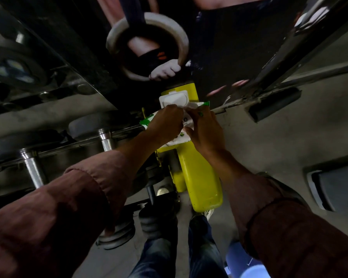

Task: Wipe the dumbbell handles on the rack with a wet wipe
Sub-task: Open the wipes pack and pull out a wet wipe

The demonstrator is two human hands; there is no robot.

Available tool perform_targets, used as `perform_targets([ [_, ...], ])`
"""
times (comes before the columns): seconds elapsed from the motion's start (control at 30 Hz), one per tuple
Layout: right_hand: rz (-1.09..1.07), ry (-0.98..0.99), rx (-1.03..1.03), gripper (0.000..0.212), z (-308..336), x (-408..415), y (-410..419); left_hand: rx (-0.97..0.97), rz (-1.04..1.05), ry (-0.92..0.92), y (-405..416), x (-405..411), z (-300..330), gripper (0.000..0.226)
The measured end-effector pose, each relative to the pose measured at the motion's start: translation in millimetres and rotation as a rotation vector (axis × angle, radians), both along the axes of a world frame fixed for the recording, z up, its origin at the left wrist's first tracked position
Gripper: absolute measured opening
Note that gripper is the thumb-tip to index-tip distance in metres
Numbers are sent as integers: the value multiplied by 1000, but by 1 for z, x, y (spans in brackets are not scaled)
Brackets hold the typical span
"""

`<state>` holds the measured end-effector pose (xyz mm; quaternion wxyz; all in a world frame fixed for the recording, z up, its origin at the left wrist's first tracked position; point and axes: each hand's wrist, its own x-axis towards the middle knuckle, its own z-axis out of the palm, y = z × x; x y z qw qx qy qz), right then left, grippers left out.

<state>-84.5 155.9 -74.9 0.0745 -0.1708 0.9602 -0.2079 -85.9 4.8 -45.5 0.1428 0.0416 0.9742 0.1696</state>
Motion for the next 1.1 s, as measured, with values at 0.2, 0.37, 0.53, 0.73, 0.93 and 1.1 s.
perform_targets([
  [0.2,8,0,-14,60,0,-1,1,5,-45,-16,-3,0,5,16],
  [0.37,-18,1,-118,56,-1,0,2,134,-37,-41,1,8,10,19],
  [0.53,-1,-16,-89,57,1,-1,3,316,104,-132,-26,13,15,12],
  [0.73,24,22,-16,56,1,-1,2,359,189,15,-30,24,5,30],
  [0.93,-3,27,2,57,-3,-1,0,179,159,48,-3,17,-1,14],
  [1.1,-3,-1,-11,59,-2,-1,1,322,344,-86,-8,13,7,9],
])
